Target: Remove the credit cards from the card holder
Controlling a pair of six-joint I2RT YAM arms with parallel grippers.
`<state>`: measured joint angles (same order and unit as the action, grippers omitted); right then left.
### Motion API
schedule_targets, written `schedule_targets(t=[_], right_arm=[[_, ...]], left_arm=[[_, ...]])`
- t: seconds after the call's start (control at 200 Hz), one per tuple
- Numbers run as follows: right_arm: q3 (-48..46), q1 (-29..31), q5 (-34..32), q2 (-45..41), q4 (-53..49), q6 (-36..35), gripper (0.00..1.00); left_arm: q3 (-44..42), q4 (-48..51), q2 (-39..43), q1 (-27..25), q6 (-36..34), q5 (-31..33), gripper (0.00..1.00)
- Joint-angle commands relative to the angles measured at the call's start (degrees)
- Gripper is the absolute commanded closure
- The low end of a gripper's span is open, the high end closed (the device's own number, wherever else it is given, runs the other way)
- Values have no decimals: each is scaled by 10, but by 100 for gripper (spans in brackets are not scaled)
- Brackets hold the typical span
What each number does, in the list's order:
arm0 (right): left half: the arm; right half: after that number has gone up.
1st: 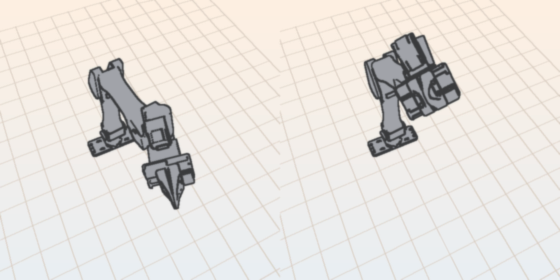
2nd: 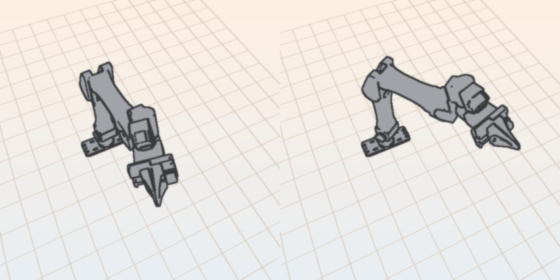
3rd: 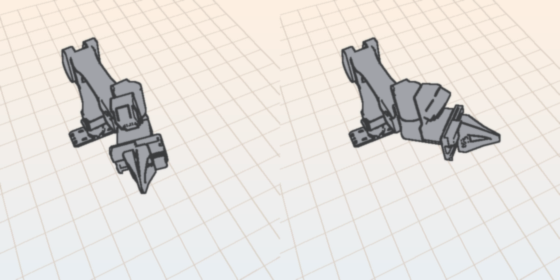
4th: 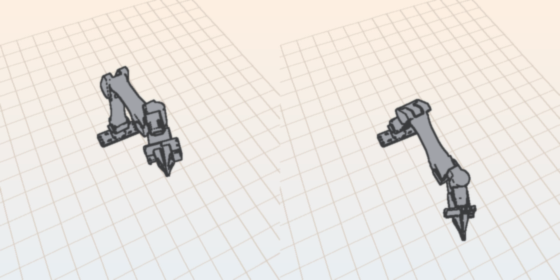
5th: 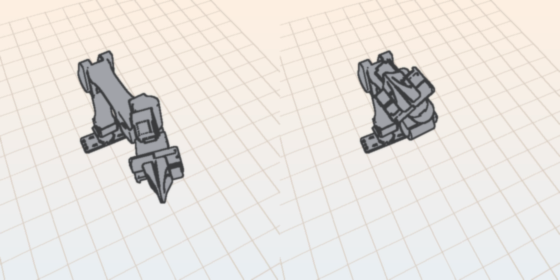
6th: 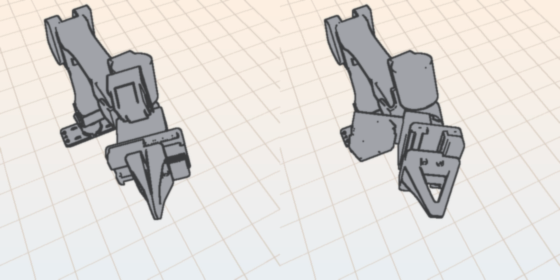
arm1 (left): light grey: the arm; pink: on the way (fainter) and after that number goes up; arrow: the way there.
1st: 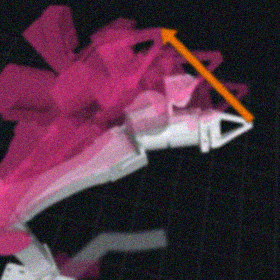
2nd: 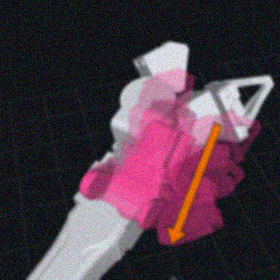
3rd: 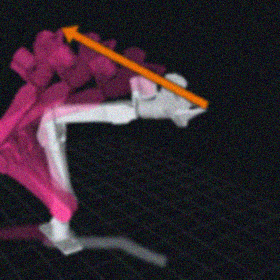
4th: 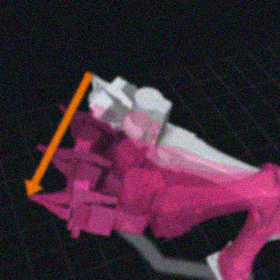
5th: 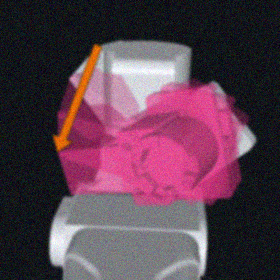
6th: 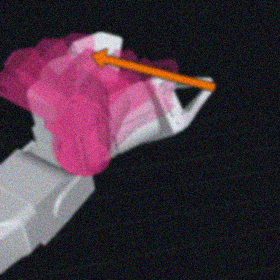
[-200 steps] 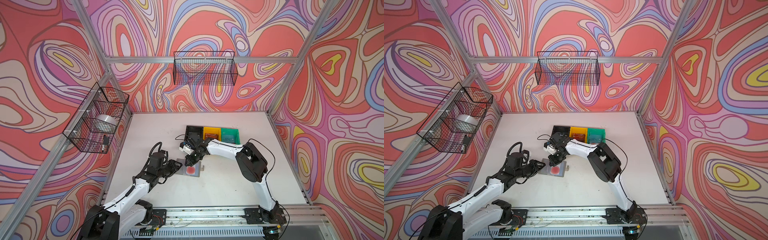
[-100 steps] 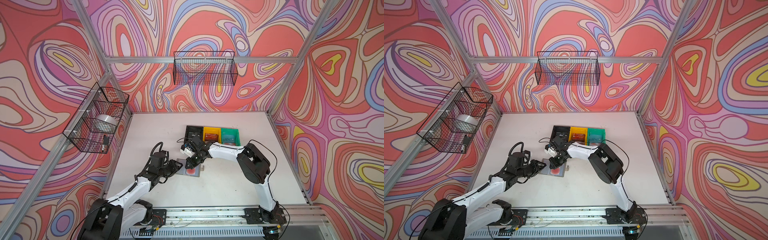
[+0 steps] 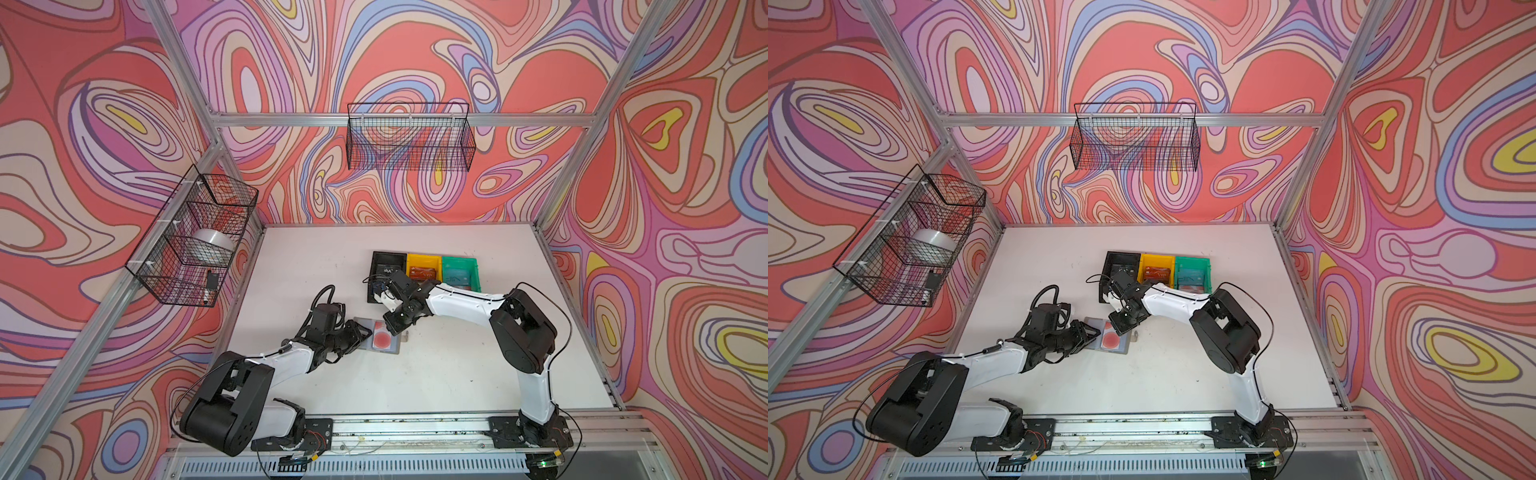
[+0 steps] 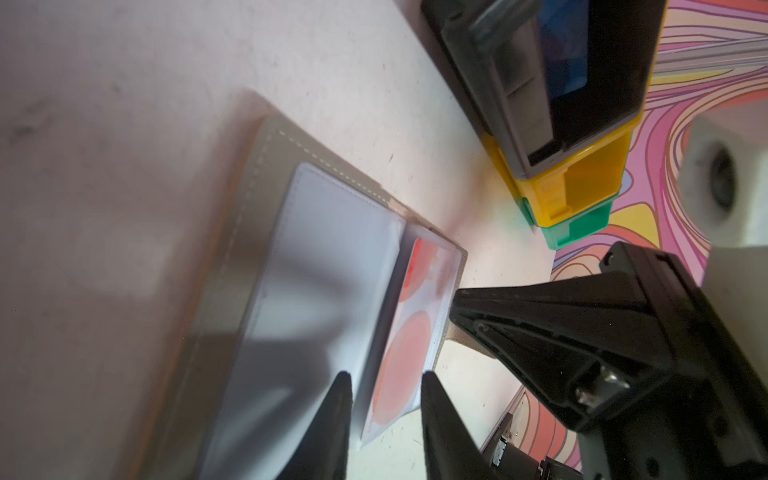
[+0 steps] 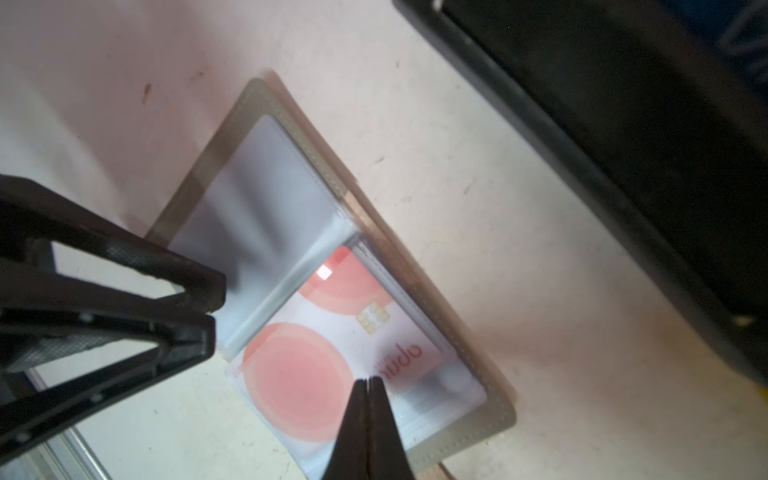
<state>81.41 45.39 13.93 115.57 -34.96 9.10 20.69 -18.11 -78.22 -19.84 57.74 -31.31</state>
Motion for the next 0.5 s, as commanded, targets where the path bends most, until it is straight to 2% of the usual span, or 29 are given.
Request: schedule_targets(t=[0.0, 0.496], right_arm=[[-4, -3, -33, 3, -20, -4, 99], [-6, 0, 29, 43, 10, 3, 99]], left_arm=[[12, -38, -13, -4, 11, -8, 68], [5, -64, -48, -4, 10, -9, 69]])
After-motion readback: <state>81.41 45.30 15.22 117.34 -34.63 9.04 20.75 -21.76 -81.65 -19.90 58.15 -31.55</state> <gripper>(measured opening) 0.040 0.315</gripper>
